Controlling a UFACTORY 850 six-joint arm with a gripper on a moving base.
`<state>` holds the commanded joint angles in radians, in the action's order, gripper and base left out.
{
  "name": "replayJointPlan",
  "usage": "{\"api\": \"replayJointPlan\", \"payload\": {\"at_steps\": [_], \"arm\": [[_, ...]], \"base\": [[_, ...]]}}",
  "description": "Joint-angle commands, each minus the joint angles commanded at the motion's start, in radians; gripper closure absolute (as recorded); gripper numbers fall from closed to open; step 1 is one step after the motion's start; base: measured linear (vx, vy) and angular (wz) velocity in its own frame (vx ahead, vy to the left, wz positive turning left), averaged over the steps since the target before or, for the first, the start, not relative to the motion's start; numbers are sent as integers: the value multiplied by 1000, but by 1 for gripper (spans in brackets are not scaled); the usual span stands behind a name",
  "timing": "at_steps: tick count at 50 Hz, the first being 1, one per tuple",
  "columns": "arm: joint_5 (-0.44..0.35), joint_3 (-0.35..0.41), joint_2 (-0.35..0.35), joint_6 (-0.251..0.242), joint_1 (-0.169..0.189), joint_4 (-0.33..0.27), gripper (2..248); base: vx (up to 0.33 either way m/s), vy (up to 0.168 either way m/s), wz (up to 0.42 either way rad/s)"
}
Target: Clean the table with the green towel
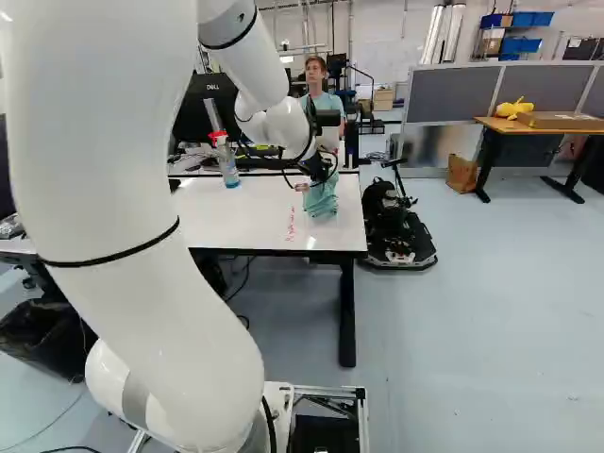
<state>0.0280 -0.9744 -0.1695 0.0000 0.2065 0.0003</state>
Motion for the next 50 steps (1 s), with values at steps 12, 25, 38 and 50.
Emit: {"api": "replayJointPlan", "payload": {"at_steps": [12,25,38,50], "arm": [[0,-62,-55,0,-7,0,212],[0,-130,-114,0,-19,0,212],[0,-194,-175,0,-31,0,212],[0,-197,-200,0,-31,0,212]], "base": [[0,0,0],[0,0,0],[0,0,0],[0,0,0]]}}
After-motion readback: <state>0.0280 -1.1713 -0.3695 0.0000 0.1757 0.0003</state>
